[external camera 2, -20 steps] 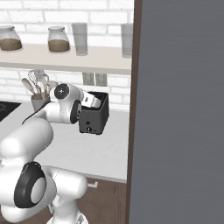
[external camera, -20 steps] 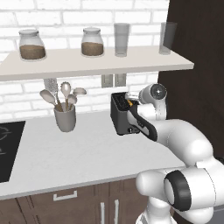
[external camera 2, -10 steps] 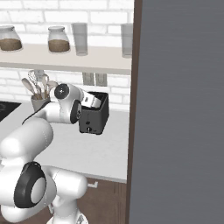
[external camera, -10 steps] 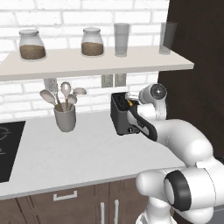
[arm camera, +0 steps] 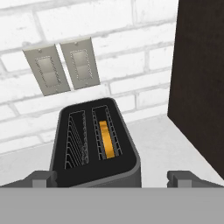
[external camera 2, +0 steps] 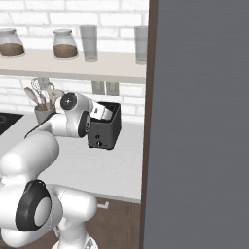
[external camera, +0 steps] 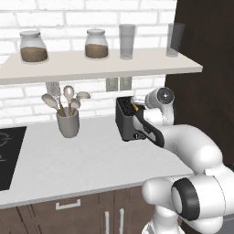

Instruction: Start the toaster. Once the lever pops up, take the bread to the plate on the dining counter.

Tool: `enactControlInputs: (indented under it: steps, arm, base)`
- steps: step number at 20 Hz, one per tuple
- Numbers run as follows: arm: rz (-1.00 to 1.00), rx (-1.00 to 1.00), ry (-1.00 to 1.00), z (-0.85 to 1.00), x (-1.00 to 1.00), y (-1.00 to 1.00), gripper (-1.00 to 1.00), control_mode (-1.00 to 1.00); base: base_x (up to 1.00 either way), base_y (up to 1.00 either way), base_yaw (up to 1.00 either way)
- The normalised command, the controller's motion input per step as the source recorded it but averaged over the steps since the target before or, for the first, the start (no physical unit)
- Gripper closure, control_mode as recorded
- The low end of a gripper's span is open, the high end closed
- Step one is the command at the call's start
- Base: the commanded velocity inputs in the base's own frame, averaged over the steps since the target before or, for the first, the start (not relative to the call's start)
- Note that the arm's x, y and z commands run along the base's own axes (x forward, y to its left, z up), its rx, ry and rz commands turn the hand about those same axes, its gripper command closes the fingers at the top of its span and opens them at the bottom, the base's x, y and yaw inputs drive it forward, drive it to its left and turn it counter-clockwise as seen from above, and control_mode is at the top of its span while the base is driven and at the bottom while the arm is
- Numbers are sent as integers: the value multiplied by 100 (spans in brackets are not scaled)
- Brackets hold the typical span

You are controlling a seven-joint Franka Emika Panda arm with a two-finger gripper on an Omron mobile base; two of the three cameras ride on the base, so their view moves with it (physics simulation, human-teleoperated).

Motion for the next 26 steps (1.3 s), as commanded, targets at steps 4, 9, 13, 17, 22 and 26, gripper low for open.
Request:
enactControlInputs:
  steps: [4, 9, 13, 17, 22, 26]
  arm:
    - [0, 0, 0, 0, 0, 0, -100, -100]
    - [0, 0, 0, 0, 0, 0, -100, -100]
    - [0, 0, 0, 0, 0, 0, -100, -100]
    - [0, 0, 0, 0, 0, 0, -100, -100]
    - [0, 0, 0, 0, 0, 0, -100, -100]
    - [0, 0, 0, 0, 0, 0, -100, -100]
  base:
    - [0, 0, 0]
    - [0, 0, 0]
    - [0, 0, 0]
    - [0, 0, 0]
    - [0, 0, 0]
    - [0, 0, 0]
